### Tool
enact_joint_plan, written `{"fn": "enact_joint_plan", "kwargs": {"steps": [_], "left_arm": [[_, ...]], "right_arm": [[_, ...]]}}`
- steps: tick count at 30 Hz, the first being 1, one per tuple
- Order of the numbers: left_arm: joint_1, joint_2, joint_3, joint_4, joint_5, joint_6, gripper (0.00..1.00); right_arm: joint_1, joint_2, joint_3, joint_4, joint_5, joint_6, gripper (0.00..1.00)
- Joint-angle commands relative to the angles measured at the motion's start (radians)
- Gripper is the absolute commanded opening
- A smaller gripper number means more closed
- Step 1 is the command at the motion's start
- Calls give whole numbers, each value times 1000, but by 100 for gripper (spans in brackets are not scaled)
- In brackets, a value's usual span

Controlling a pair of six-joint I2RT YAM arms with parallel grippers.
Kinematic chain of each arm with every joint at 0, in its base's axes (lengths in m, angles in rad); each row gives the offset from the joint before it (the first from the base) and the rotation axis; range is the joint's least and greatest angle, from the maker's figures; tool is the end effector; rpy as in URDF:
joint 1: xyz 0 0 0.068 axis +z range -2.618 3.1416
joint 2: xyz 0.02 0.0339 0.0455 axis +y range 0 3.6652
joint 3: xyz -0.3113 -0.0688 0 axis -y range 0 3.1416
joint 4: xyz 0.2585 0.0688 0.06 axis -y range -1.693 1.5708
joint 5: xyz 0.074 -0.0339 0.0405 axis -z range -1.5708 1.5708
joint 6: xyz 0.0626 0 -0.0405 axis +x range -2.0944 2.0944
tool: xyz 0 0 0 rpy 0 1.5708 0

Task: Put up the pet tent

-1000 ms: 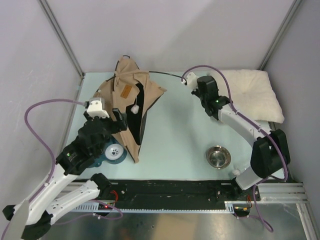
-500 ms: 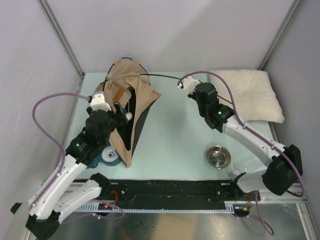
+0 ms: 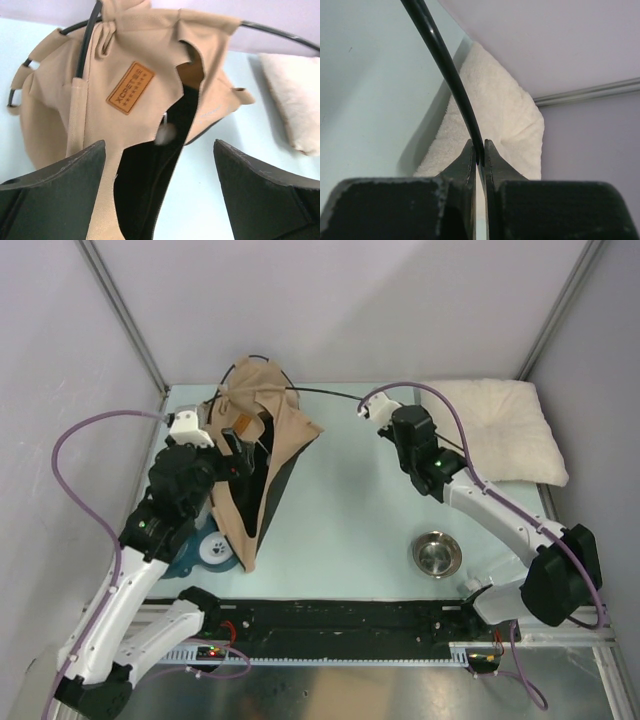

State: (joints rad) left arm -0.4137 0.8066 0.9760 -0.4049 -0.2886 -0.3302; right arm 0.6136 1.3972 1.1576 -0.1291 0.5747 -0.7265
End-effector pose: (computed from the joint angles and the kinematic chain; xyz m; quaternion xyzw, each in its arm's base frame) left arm 0.1716 -0.0559 0.4097 -0.0565 0.7802 -0.1175 0.6118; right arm 0.3054 0.1735 0.3715 -0.3656 0.7195 -0.2640 0.5283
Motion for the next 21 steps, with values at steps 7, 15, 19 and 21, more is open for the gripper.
{"fn": "enact_joint_plan", "kwargs": {"steps": [7,15,19,21], "left_arm": [[10,-62,53,26,-142,85,95],[111,117,112,1,-61,58,67],[123,174,146,0,10,81,46],[129,186,149,-2,18,89,42]], "right_arm": [[-16,20,-10,79,-39,108,0],[-23,3,-19,43,-63,139,0],[-23,-11,-27,39,-71,146,0],[-21,-17,-30,37,-73,149,0]]}}
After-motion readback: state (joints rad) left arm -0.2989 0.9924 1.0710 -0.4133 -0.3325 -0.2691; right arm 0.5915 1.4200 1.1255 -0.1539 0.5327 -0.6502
